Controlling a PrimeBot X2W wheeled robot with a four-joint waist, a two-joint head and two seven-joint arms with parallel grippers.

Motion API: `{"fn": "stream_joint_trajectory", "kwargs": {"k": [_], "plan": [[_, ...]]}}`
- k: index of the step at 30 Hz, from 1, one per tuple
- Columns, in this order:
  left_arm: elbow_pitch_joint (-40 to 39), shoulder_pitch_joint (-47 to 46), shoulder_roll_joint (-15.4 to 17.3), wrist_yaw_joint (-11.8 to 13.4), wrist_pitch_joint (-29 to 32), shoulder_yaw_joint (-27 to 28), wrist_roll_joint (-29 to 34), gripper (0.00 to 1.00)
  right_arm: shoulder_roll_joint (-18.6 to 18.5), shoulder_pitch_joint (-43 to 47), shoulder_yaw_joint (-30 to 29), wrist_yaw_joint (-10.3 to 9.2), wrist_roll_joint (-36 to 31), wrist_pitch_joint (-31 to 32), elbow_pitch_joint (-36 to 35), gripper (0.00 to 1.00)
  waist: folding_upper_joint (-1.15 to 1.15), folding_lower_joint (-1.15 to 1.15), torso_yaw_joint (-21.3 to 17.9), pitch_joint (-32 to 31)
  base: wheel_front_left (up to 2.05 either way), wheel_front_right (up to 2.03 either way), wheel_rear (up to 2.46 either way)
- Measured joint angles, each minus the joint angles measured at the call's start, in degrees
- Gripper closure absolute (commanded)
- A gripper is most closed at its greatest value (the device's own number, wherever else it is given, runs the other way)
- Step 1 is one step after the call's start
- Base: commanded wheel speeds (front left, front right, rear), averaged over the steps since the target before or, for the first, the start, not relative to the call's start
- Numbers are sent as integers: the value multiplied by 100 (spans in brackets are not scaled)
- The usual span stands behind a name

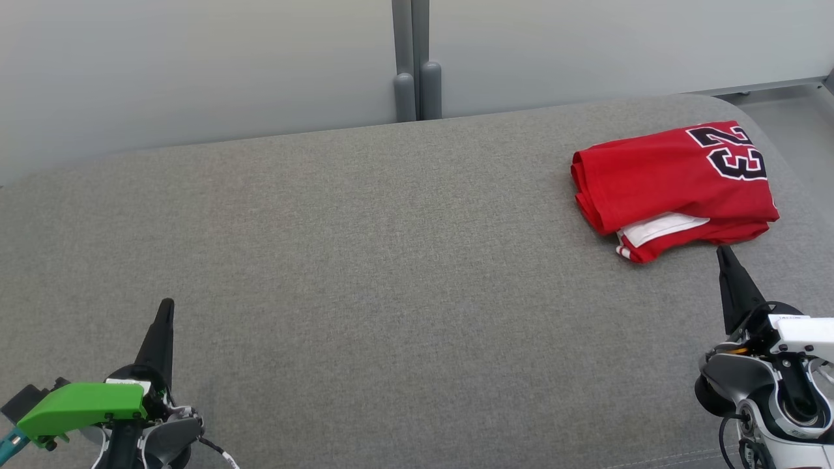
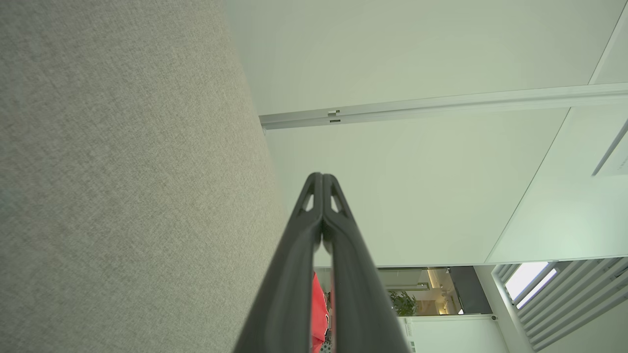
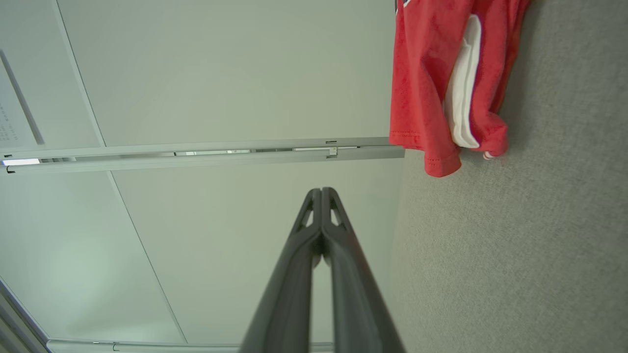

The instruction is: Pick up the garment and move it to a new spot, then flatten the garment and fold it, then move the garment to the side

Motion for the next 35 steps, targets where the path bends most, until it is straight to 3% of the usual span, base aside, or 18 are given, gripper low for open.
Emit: {"fn": "stream_joint_trajectory", "kwargs": {"k": [35], "plan": [[23,0,0,0,43,7,0,100,2,0,-3,1,0,1,4,100,0,0,0,-1,0,0,0]]}}
